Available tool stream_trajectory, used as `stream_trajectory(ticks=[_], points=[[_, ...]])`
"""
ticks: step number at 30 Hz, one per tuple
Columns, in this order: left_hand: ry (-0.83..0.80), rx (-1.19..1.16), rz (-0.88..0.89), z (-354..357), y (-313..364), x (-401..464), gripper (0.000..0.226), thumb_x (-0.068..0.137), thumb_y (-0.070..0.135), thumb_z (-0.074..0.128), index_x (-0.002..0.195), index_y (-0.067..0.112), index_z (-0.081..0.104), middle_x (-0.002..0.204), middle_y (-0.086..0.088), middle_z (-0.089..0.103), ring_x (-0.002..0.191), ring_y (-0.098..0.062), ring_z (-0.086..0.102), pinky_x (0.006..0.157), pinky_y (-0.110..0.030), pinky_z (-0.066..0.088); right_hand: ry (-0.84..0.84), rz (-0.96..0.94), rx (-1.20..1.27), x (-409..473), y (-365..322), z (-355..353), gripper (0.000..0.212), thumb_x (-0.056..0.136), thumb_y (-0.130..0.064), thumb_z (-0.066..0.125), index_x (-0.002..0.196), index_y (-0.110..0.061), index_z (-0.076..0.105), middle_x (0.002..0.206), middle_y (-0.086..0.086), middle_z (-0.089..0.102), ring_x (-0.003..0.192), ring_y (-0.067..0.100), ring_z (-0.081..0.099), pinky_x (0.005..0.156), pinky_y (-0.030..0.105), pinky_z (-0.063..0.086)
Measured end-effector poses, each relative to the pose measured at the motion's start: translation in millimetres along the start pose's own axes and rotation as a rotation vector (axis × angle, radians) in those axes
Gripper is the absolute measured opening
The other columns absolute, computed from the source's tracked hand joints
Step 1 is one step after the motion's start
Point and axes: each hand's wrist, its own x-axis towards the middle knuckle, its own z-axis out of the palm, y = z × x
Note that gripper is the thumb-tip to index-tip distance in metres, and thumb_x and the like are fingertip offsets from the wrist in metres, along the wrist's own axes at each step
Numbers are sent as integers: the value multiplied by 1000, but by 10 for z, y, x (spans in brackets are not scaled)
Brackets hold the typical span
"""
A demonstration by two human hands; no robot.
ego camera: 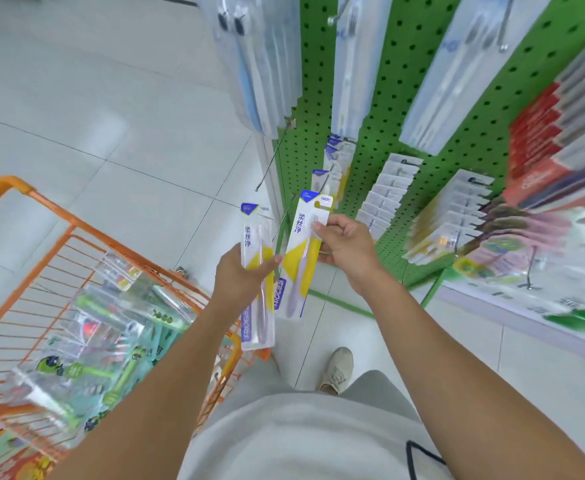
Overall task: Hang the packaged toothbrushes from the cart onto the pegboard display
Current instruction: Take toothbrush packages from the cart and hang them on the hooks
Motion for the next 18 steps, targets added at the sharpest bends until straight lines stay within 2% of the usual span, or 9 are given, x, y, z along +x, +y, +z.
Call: stream_trajectory(ticks=[1,4,9,11,13,15,17,18], points=[[-11,12,-7,-24,-8,24,17,88,35,76,93,20,69,73,6,71,61,-12,63,58,-21,47,18,3,-11,46,16,5,7,97,-15,66,98,-8,67,101,16,76,79,30,71,65,33,60],[-71,37,-10,-76,-28,90,29,96,36,65,95,8,67,80,-16,66,69,-19,56,66,-30,45,46,7,-77,159,52,20,14,96,-18,69,102,-5,67,98,18,75,82,31,72,77,46,62],[-106,55,43,-139,-21,143,30,99,32,61,90,4,62,73,-5,59,65,-16,53,63,-28,43,148,15,-122,305,100,71,12,94,-21,70,95,-9,69,92,17,75,69,25,67,73,48,61],[-118,44,43,-148,-39,168,26,99,32,61,89,8,63,73,-2,61,62,-12,54,61,-24,43,229,24,-184,393,107,101,19,90,-31,72,85,-13,68,87,16,74,72,25,66,78,54,60],[-131,31,39,-149,-55,181,21,99,31,61,82,19,62,65,10,60,54,-1,53,55,-17,41,326,123,-226,469,41,143,34,91,-43,70,78,-13,62,78,10,68,72,25,63,79,47,59],[-137,18,44,-134,-71,187,24,99,30,61,76,24,59,55,16,56,46,2,49,50,-12,38,416,314,-150,522,-42,229,46,93,-55,62,85,-10,61,79,5,62,72,25,59,76,40,58],[-147,11,42,-119,-86,192,26,99,29,62,73,24,56,49,20,52,44,2,48,47,-9,36,403,453,55,558,-75,308,51,97,-57,54,105,-7,62,90,4,58,75,22,56,88,43,59],[-154,8,41,-112,-97,193,27,99,28,62,73,23,55,47,21,51,43,2,47,46,-9,35,391,484,135,547,-72,339,51,98,-56,53,117,-9,60,101,6,59,78,22,56,91,43,58]])
